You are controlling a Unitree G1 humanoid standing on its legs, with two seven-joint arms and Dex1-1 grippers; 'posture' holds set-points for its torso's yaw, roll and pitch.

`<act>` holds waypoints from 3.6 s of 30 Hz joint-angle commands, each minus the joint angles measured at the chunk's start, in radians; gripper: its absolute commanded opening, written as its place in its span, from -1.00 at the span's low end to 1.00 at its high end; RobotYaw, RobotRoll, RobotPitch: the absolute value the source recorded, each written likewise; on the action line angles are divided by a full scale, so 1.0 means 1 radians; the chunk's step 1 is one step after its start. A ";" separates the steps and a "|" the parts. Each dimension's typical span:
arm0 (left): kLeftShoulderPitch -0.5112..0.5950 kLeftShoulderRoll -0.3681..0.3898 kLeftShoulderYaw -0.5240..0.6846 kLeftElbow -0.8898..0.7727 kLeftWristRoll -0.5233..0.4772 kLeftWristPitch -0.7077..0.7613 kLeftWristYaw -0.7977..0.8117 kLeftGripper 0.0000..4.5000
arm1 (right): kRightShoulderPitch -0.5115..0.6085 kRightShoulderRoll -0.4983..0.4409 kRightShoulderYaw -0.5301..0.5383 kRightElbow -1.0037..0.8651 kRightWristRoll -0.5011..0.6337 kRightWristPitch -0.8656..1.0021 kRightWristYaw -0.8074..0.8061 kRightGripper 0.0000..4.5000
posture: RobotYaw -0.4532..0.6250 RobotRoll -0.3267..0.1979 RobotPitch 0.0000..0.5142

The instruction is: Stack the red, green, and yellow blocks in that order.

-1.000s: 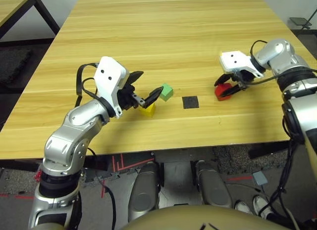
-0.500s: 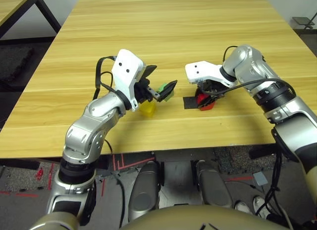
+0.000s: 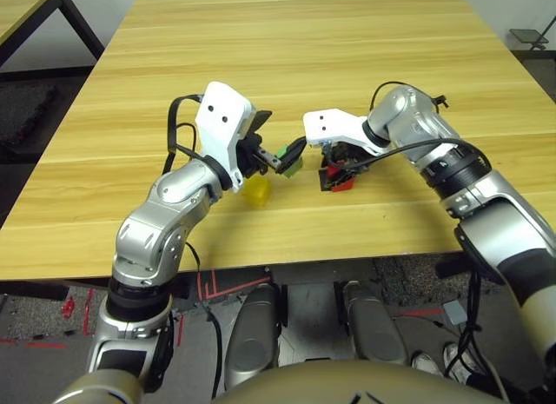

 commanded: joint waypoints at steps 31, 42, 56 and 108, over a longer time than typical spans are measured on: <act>-0.174 0.062 -0.148 0.420 0.068 0.078 -0.233 1.00 | 0.269 -0.433 -0.542 -0.315 0.507 0.335 -0.025 0.98 | 0.32 -0.46 -0.62; -0.231 0.002 -0.222 0.590 0.163 0.031 -0.241 1.00 | 0.406 -0.395 -0.612 -0.536 0.643 0.458 -0.233 0.98 | 0.17 -0.26 -0.51; -0.278 -0.070 -0.267 0.621 0.246 0.111 -0.225 -0.06 | 0.452 -0.400 -0.623 -0.581 0.734 0.470 -0.349 1.00 | 0.17 -0.20 -0.49; -0.641 -0.207 -0.373 1.009 0.281 -0.300 -0.766 -0.10 | 0.538 -0.438 -0.645 -0.645 0.842 0.491 -0.425 1.00 | 0.03 -0.20 -0.48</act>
